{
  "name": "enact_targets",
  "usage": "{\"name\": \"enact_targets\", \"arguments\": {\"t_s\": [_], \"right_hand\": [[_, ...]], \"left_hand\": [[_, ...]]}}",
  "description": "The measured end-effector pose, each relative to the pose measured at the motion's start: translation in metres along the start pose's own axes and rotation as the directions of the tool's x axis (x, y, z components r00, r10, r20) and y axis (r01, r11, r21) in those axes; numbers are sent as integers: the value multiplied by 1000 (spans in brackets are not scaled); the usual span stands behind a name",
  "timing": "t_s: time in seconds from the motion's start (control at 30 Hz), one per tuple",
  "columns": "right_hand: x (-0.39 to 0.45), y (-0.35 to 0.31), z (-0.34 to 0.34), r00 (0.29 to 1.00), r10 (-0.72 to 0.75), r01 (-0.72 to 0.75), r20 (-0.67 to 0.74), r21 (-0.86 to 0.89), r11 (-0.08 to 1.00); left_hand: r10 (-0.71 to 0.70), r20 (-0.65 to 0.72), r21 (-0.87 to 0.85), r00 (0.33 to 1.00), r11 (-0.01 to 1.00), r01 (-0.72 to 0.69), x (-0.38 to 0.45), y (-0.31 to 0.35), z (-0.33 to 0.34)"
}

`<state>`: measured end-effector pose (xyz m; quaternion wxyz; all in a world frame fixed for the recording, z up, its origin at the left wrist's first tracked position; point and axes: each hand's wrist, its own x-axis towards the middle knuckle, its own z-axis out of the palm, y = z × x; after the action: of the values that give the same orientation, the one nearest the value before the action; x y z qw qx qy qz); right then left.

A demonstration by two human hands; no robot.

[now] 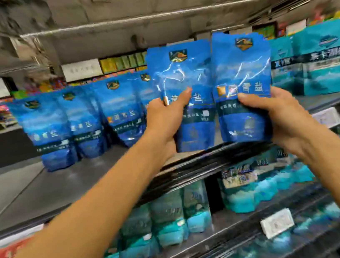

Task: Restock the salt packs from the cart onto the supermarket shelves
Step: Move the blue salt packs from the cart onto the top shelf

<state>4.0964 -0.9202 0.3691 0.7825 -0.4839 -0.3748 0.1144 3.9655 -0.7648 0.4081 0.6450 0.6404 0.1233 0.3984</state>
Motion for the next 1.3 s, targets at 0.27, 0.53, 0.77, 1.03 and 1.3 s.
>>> {"name": "enact_targets", "arguments": {"t_s": [0.27, 0.53, 0.77, 1.03, 1.3], "right_hand": [[129, 19, -18, 994, 109, -109, 3, -80, 991], [183, 60, -59, 940, 310, -262, 141, -283, 923], [194, 64, -59, 931, 322, -220, 172, -439, 871], [203, 74, -51, 969, 237, -174, 70, -484, 857], [208, 80, -46, 982, 190, -156, 21, -486, 860]], "left_hand": [[-91, -90, -89, 992, 993, 83, 98, -27, 26], [-62, -78, 215, 995, 974, 77, 131, -73, 29], [51, 52, 858, 997, 509, -71, 119, -70, 15], [39, 20, 978, 999, 206, -27, 135, -66, 27], [30, 31, 972, 999, 232, -37, 152, -70, 30]]}}
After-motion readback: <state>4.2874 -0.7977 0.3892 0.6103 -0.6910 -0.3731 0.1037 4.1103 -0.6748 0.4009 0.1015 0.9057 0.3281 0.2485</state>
